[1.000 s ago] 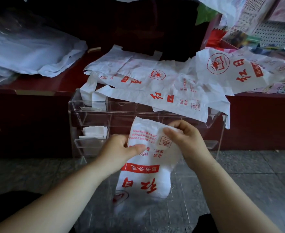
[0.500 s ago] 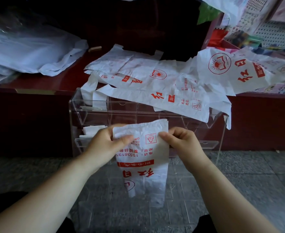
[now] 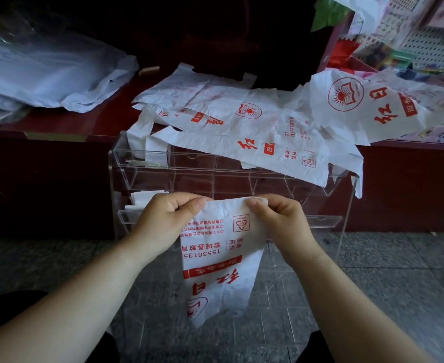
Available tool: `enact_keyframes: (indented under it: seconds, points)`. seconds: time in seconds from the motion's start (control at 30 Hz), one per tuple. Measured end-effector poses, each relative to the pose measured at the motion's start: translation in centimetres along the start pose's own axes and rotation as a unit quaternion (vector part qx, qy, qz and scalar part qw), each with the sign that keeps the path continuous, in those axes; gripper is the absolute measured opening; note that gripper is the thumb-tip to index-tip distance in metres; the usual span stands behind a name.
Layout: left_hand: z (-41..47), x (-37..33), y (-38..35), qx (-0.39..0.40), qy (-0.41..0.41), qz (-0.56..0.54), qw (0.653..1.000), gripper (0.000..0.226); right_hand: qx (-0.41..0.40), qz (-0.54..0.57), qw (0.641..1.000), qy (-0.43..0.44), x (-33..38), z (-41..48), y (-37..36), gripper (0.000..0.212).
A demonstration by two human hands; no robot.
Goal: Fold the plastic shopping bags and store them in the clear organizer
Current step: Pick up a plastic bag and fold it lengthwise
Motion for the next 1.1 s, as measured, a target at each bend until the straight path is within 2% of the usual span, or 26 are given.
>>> enact_keyframes:
  seconds: [0.27, 0.33, 0.4, 0.47, 0.53, 0.6, 0.67, 0.8, 0.87, 0.93, 1.0, 1.1]
  points:
    - [0.0, 0.6, 1.2, -0.082, 0.029, -0.033, 0.996, 0.023, -0.019, 0.07, 0.997, 0.002, 0.2, 0.1, 1.2, 0.023]
    - [0.1, 0.2, 1.1, -0.066, 0.02, -0.019, 0.997, 0.024, -0.011, 0.057, 0.998, 0.003, 0.3, 0.1, 1.1, 0.02]
    - [0.0, -0.5, 0.6, -0.028, 0.004, 0.002, 1.0, 0.032, 0.005, -0.014, 0.998, 0.056, 1.1, -0.2, 0.9, 0.019]
    - [-0.2, -1.0, -0.2, 0.016, -0.014, 0.041, 0.999, 0.044, -0.026, -0.182, 0.968, 0.17, 2.7, -1.1, 0.5, 0.029]
    - [-0.5, -1.3, -1.2, 0.053, -0.026, 0.061, 0.996, 0.036, -0.061, -0.312, 0.905, 0.282, 4.0, -2.4, -0.8, 0.038]
    - [-0.6, -1.3, -1.7, 0.072, -0.034, 0.079, 0.994, 0.03, -0.072, -0.363, 0.866, 0.338, 4.1, -3.2, -2.1, 0.039]
    - [-0.7, -1.1, -2.1, 0.081, -0.034, 0.085, 0.992, 0.032, -0.059, -0.375, 0.853, 0.358, 4.1, -3.7, -3.2, 0.033]
    - [-1.0, -0.8, -2.4, 0.083, -0.011, 0.06, 0.995, 0.021, -0.042, -0.338, 0.873, 0.35, 4.1, -3.9, -3.6, 0.03]
    - [-1.0, -0.1, -2.6, 0.098, -0.001, 0.069, 0.993, 0.027, -0.064, -0.317, 0.885, 0.335, 4.2, -3.8, -2.8, 0.029]
    - [-1.1, 0.8, -2.9, 0.123, 0.009, 0.096, 0.988, 0.043, -0.085, -0.269, 0.917, 0.281, 4.0, -3.1, -1.2, 0.02]
    - [-1.3, 2.0, -3.3, 0.156, 0.039, 0.119, 0.98, 0.049, -0.107, -0.209, 0.95, 0.207, 3.5, -1.8, 1.0, 0.012]
    - [-2.2, 4.1, -3.9, 0.215, 0.1, 0.128, 0.963, 0.045, -0.153, -0.149, 0.968, 0.132, 2.8, -0.5, 4.2, 0.03]
Point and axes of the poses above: each hand's wrist, its own z-axis towards the middle knuckle, its own y-axis out of the back of the hand, x = y × z, the point moved 9 cm from there along z, towards the middle knuckle, and after that the axes turned 13 degrees about -y, right-handed, at the moved point
